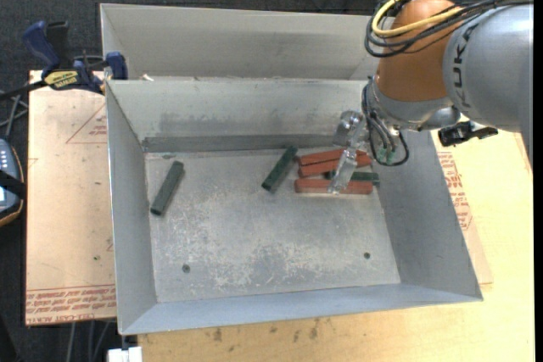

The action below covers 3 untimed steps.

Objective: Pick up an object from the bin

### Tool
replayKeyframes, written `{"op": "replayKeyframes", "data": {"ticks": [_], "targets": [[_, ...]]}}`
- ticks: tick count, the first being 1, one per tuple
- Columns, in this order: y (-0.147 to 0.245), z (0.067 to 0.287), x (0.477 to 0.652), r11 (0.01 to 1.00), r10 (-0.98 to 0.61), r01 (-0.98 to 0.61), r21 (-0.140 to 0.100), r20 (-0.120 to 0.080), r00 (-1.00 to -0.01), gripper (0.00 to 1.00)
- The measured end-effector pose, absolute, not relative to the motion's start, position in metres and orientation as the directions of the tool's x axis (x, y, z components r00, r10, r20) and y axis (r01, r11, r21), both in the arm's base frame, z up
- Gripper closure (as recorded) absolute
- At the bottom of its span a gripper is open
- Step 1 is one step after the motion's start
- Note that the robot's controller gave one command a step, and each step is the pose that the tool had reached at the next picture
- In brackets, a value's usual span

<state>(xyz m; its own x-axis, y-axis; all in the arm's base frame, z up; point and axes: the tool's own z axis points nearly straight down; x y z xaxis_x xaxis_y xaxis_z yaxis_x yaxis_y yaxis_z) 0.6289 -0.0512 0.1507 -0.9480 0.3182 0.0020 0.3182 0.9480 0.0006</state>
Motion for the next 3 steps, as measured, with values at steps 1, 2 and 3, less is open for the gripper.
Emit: {"op": "replayKeyframes", "data": {"ticks": [1,2,3], "targets": [[-0.055,0.144,0.625,0.945,0.327,0.327,0.001,-0.002,-0.945,0.0],[-0.047,0.08,0.629,0.863,0.505,0.505,0.003,-0.003,-0.863,0.0],[-0.052,0.064,0.627,0.87,0.493,0.493,0.005,-0.006,-0.87,1.0]]}}
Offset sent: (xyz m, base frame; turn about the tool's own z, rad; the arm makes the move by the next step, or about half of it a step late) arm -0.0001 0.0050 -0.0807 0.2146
